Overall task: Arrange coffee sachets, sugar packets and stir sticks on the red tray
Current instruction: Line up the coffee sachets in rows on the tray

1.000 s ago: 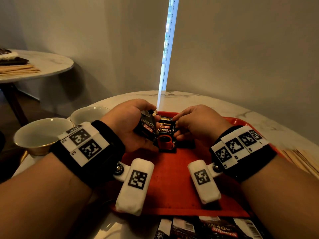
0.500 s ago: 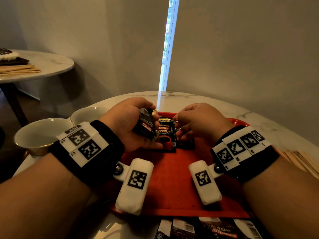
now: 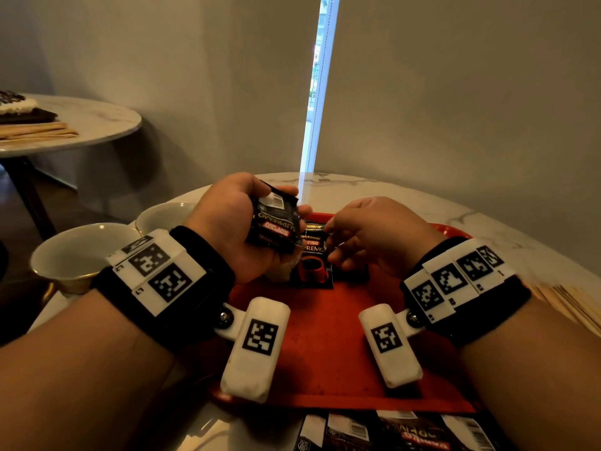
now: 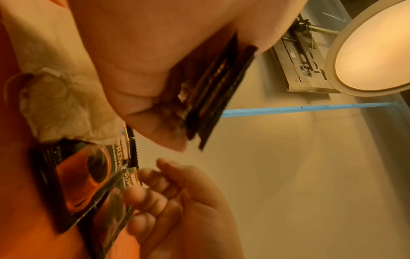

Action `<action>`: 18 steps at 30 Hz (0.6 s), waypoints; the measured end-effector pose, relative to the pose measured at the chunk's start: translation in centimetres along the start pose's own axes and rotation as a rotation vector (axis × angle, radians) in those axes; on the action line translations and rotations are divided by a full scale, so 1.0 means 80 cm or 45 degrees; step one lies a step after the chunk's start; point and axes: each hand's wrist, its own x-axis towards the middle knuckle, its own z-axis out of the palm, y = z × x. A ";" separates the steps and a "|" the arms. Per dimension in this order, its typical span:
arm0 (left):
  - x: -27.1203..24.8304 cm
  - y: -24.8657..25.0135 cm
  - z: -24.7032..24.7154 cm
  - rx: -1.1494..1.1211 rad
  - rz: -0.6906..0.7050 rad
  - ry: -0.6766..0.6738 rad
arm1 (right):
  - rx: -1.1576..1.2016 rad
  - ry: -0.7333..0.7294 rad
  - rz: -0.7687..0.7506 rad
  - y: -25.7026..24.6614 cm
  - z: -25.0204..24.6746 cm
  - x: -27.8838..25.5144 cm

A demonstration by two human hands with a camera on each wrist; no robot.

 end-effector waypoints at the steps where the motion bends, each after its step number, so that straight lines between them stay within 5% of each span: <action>1: 0.000 0.000 0.001 0.013 0.008 -0.015 | -0.003 -0.012 -0.073 -0.002 -0.003 -0.001; 7: -0.001 0.001 0.001 0.059 0.025 0.013 | -0.037 -0.201 -0.569 -0.016 -0.029 -0.010; 13: -0.002 0.000 0.004 0.058 0.067 0.008 | -0.235 -0.403 -0.663 -0.019 -0.023 -0.017; 18: -0.007 -0.001 0.009 0.089 0.079 -0.005 | -0.379 -0.239 -0.728 -0.027 -0.014 -0.029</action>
